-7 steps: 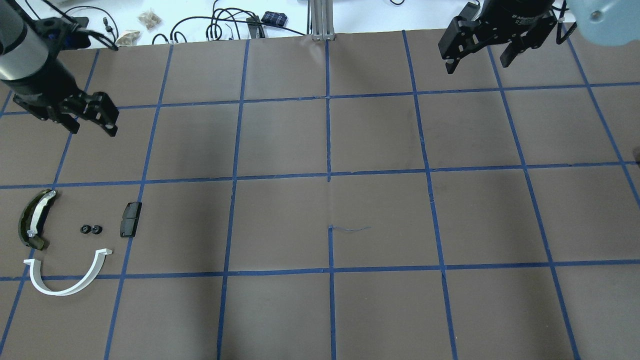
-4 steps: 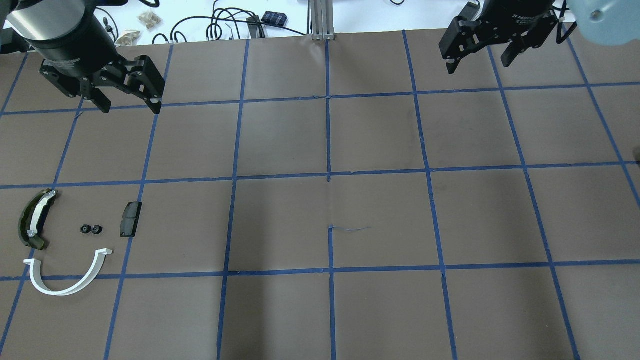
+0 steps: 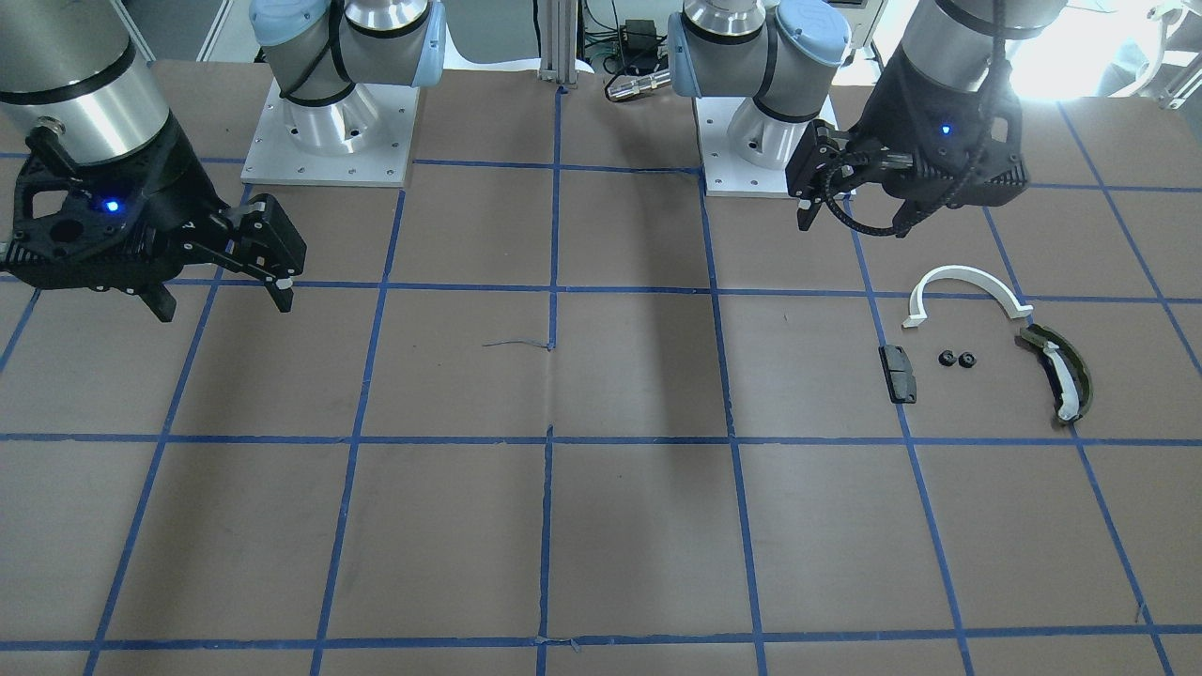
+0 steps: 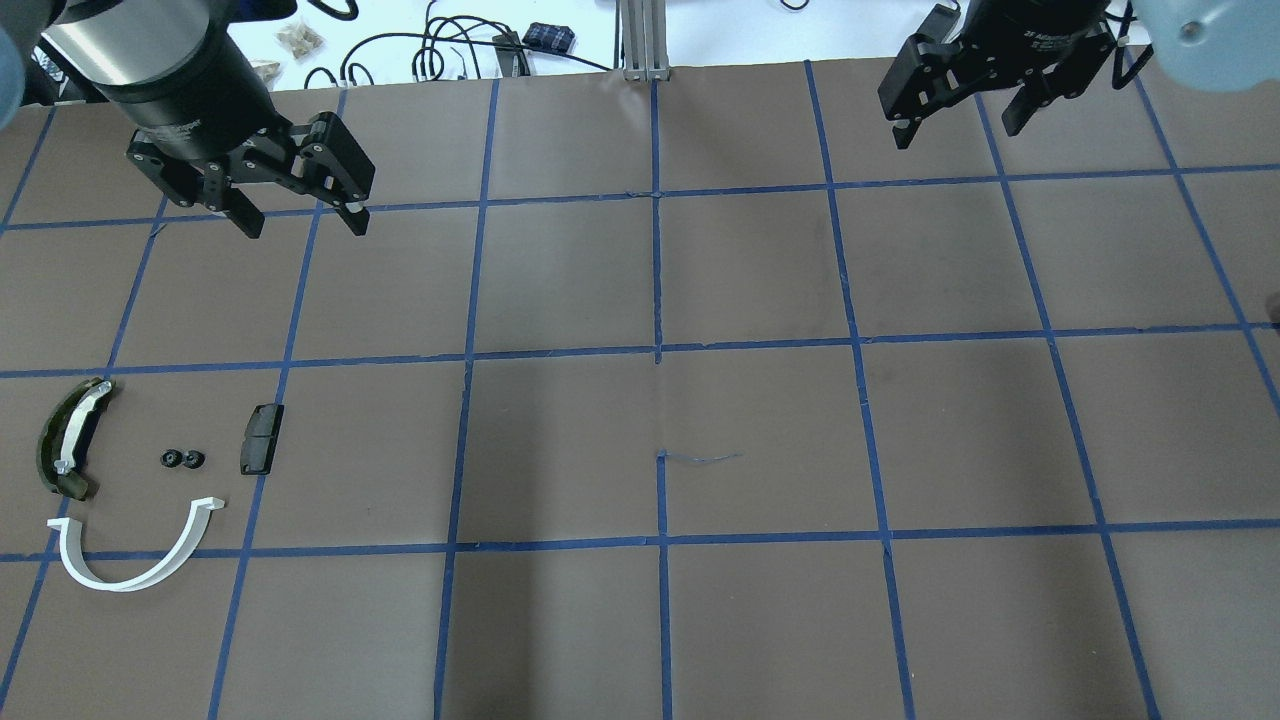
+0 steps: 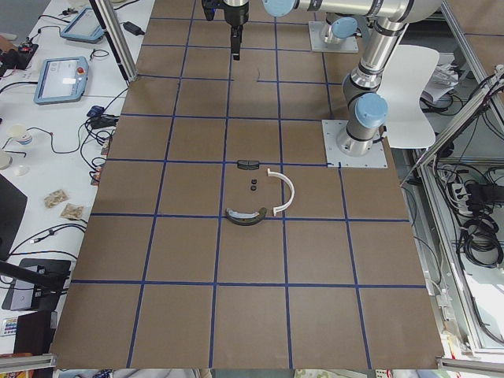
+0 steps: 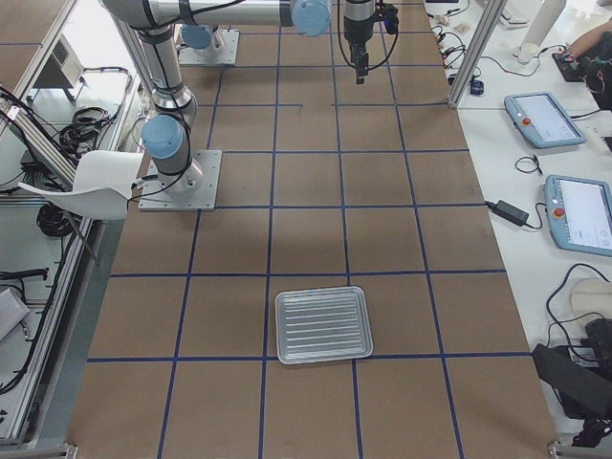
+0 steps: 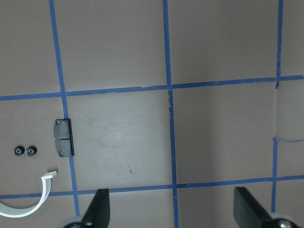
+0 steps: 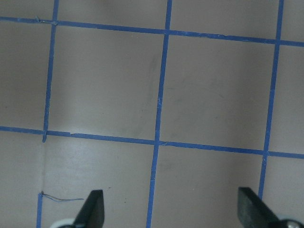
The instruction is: Place bearing gear from tray to pile
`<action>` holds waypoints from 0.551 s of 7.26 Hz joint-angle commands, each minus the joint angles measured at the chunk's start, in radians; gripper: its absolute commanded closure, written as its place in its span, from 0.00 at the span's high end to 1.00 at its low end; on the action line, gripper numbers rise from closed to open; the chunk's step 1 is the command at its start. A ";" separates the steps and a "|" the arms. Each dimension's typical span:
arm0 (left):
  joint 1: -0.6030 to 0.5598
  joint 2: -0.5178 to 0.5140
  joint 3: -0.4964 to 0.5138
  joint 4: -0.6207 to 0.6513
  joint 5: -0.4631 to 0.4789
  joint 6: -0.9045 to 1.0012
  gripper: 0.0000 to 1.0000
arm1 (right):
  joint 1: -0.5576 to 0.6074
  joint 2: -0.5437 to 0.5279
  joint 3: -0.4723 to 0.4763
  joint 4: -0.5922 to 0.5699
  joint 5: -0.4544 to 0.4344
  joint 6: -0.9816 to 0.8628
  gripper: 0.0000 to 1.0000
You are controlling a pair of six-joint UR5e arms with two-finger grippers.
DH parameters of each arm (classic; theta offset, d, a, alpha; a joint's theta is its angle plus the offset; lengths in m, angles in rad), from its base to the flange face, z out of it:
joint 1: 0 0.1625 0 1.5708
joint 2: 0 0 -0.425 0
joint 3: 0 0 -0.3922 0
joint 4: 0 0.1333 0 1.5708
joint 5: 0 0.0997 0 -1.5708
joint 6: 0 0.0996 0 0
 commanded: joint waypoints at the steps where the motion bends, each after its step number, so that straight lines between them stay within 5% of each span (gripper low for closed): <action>1: 0.000 0.016 -0.009 0.003 0.003 0.000 0.92 | 0.001 0.000 0.000 -0.002 0.001 0.004 1.00; 4: -0.003 0.011 0.003 0.000 0.004 -0.006 0.96 | 0.001 0.001 0.000 0.000 0.004 0.001 1.00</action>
